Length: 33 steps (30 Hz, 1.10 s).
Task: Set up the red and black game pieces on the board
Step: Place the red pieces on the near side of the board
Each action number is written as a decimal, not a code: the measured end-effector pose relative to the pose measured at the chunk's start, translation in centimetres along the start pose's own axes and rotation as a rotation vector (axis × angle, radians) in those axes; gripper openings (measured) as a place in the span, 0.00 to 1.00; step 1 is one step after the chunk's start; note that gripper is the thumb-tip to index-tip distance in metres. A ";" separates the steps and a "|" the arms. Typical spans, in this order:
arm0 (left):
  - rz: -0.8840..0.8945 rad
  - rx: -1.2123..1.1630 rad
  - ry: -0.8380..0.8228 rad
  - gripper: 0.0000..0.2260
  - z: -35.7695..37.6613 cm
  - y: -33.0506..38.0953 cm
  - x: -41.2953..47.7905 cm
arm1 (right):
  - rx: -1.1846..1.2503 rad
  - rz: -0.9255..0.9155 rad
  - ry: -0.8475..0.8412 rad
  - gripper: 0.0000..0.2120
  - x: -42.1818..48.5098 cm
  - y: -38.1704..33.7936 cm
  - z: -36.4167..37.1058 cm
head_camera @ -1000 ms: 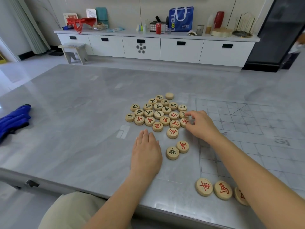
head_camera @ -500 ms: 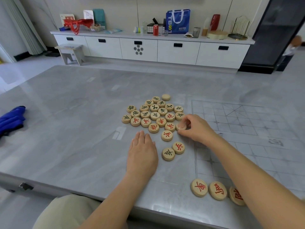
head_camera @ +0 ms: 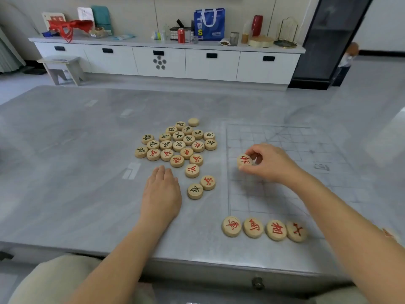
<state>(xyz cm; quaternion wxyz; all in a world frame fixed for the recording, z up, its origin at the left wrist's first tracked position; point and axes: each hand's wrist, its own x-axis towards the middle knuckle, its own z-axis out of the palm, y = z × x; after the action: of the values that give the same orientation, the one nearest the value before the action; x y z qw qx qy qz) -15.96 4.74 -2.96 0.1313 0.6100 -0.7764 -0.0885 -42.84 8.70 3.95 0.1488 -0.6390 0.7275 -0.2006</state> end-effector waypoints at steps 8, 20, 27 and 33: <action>0.061 0.032 0.103 0.14 0.7 -0.6 0.3 | -0.045 0.125 -0.088 0.14 -10.7 6.6 -6.1; 0.072 0.046 0.104 0.14 0.8 -0.9 0.5 | -0.137 0.084 -0.262 0.17 -15.2 7.8 -3.9; 0.062 0.041 0.080 0.16 0.3 -0.6 0.3 | -0.126 0.102 -0.261 0.19 -15.3 8.1 -3.6; 0.027 0.021 0.053 0.17 0.3 -0.8 0.3 | -0.135 0.110 -0.316 0.30 -15.0 8.0 -3.9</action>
<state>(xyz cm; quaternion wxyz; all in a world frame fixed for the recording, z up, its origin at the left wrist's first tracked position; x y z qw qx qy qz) -15.42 4.21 -3.46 0.1464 0.6028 -0.7819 -0.0624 -49.62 24.78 2.92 0.2286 -0.6304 0.7408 -0.0400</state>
